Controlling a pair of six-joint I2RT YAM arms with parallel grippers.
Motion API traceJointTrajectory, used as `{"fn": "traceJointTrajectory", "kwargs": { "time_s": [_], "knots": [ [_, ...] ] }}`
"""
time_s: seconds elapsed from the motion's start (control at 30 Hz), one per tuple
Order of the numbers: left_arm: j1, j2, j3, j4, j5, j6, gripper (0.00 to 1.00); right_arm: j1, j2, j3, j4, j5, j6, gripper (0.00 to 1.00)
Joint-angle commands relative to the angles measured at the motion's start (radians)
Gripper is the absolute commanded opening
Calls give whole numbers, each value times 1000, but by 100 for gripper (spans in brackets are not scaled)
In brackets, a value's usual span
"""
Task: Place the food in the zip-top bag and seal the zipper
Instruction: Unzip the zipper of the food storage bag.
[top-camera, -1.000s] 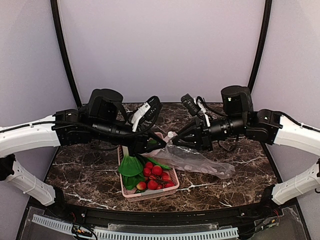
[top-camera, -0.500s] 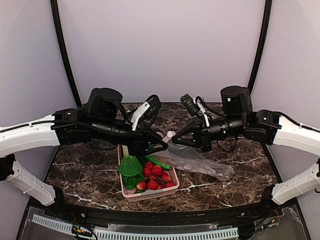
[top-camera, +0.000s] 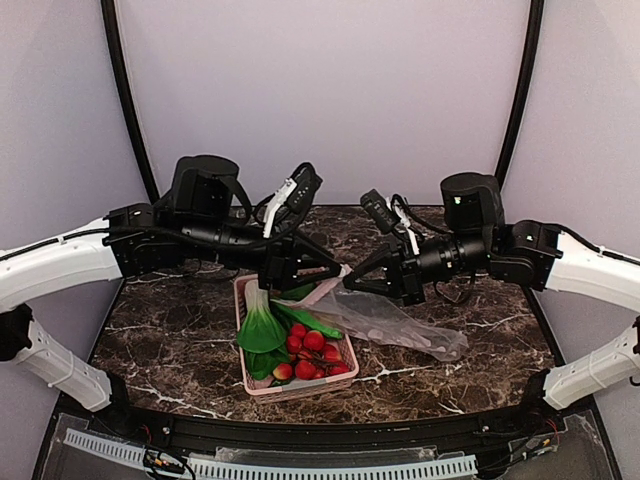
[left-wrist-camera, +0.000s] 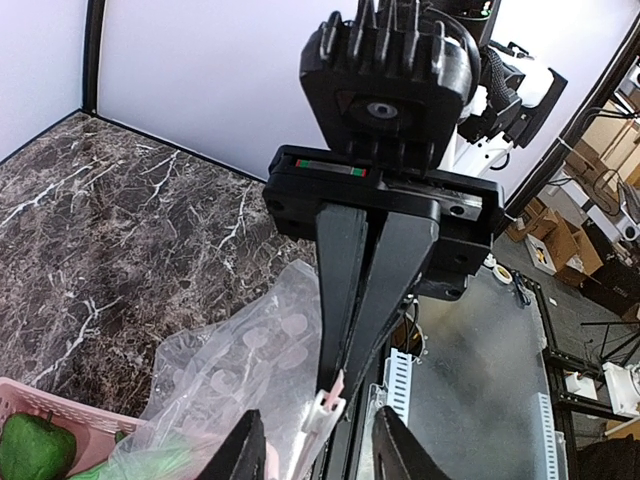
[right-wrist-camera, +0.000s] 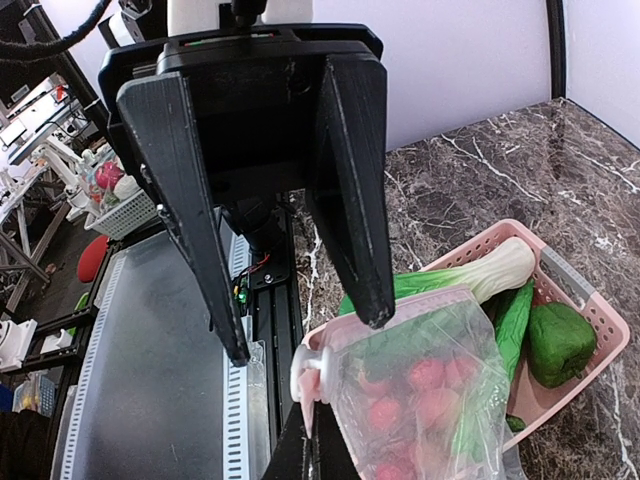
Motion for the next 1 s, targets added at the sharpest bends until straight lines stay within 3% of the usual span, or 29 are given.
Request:
{"fn": "traceJointTrajectory", "kwargs": {
  "time_s": [0.0, 0.53, 0.97],
  "knots": [
    [6, 14, 31, 18, 48, -5, 35, 8, -8, -13, 29, -14, 10, 0],
    [6, 33, 29, 25, 84, -19, 10, 8, -16, -15, 27, 13, 14, 0],
    [5, 33, 22, 19, 75, -20, 1, 6, -27, -12, 25, 78, 46, 0]
  ]
}}
